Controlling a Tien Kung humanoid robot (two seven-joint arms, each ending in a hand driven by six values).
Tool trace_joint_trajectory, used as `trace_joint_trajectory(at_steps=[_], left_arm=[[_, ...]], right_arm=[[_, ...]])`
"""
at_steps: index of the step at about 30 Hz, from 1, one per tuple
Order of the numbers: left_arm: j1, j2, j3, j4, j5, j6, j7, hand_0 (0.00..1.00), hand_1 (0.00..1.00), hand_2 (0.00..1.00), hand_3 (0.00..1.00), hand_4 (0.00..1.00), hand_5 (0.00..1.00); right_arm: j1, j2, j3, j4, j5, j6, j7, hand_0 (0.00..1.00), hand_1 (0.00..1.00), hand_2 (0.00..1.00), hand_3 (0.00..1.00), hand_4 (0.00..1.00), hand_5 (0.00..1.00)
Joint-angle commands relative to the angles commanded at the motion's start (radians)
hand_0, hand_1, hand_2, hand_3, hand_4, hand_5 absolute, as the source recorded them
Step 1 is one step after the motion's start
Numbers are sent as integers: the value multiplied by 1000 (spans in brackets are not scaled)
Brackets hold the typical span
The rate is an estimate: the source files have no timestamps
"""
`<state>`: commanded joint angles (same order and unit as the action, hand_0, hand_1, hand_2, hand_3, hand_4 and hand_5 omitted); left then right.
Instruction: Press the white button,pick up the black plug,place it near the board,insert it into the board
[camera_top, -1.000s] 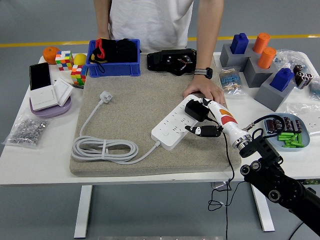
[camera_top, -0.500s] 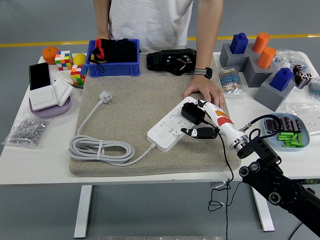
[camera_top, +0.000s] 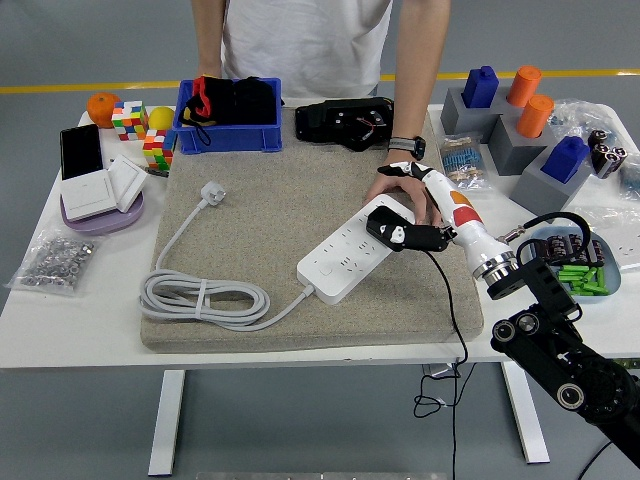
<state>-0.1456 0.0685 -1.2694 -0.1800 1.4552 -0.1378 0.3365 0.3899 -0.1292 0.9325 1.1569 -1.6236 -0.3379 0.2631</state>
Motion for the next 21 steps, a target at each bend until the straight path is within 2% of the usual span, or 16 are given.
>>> trace_joint_trajectory(at_steps=[9, 10, 16, 21], left_arm=[[-1, 2, -8, 0, -2, 3, -1, 687, 682, 664, 690, 618, 156], [-2, 2, -8, 0, -1, 3, -1, 687, 682, 664, 691, 618, 156], [-9, 2, -5, 0, -4, 3, -3, 687, 682, 665, 690, 618, 156], [-9, 1, -7, 0, -5, 4, -4, 687, 682, 665, 690, 618, 156]], right_arm=[[-125, -41, 162, 95, -25, 21, -57, 921, 847, 809, 803, 959, 240], [-139, -47, 184, 103, -27, 23, -61, 937, 872, 834, 828, 970, 250], [-218, -78, 280, 136, -21, 30, -80, 940, 880, 843, 839, 976, 260], [-275, -80, 340, 155, -22, 32, -83, 940, 880, 843, 839, 976, 260]])
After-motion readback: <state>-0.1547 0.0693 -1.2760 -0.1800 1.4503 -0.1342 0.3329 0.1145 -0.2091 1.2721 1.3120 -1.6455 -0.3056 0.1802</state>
